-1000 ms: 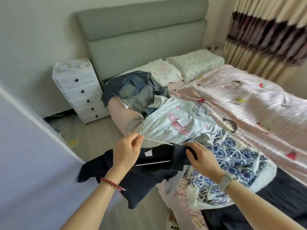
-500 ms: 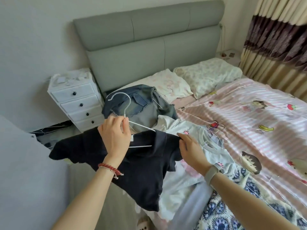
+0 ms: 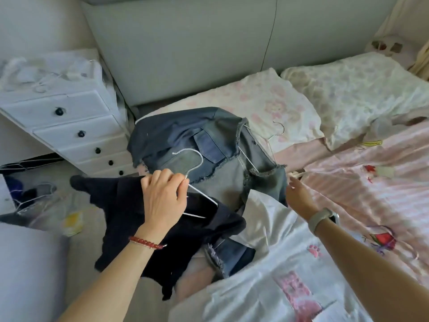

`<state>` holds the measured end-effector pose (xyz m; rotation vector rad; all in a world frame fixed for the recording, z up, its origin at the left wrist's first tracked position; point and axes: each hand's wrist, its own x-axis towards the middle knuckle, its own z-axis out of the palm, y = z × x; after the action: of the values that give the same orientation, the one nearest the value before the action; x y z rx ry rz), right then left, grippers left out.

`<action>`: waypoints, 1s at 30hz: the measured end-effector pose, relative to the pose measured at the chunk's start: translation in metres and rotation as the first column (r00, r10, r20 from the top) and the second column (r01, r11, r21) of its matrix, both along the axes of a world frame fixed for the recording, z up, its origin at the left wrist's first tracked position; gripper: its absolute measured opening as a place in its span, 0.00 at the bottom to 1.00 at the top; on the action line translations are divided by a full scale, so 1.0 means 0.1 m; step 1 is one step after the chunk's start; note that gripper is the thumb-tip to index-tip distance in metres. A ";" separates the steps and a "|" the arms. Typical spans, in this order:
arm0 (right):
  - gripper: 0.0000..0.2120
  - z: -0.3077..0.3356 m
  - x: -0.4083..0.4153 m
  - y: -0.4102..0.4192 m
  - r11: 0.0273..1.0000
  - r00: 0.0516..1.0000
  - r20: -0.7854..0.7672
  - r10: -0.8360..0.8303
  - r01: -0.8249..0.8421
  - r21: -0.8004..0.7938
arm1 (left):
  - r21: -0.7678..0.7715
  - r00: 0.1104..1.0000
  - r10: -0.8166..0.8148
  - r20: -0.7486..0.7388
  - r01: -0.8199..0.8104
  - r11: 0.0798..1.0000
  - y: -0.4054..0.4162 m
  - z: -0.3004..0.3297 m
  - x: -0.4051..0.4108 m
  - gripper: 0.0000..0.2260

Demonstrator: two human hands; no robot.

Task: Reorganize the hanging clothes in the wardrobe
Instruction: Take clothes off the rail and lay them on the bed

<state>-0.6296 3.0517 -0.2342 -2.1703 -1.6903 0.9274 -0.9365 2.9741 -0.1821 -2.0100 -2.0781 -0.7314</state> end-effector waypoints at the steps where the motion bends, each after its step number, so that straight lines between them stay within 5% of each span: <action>1: 0.17 -0.14 0.03 0.17 0.999 0.999 0.036 -0.011 0.013 -0.043 | -0.014 1.000 0.001 0.011 -0.001 1.000 0.10 -0.14 -0.01 0.14; 11: 0.11 -0.95 -0.03 1.04 0.964 0.960 -0.152 -0.236 0.211 -0.159 | -0.041 0.997 0.033 0.076 -0.030 0.999 0.46 -0.77 -0.08 0.12; 14: 0.10 -0.80 -0.19 0.98 0.976 0.954 -0.210 -0.215 0.216 -0.020 | -0.036 0.995 0.057 0.079 -0.054 0.998 0.39 -0.67 -0.16 0.12; 18: 0.10 -0.31 -0.51 0.75 0.944 0.943 -0.319 -0.093 0.185 0.274 | -0.003 0.988 0.126 0.087 -0.127 0.992 0.16 -0.34 -0.29 0.13; 30: 0.08 2.07 -1.22 -0.12 0.833 0.904 -0.382 0.194 0.054 0.551 | 0.309 0.974 0.224 0.018 -0.218 0.926 -0.94 1.43 -0.40 0.13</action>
<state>-0.7515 3.0393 -0.0269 -1.4123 -1.5723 0.7345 -0.9761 2.8799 -0.0389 -1.5808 -1.9901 -0.9249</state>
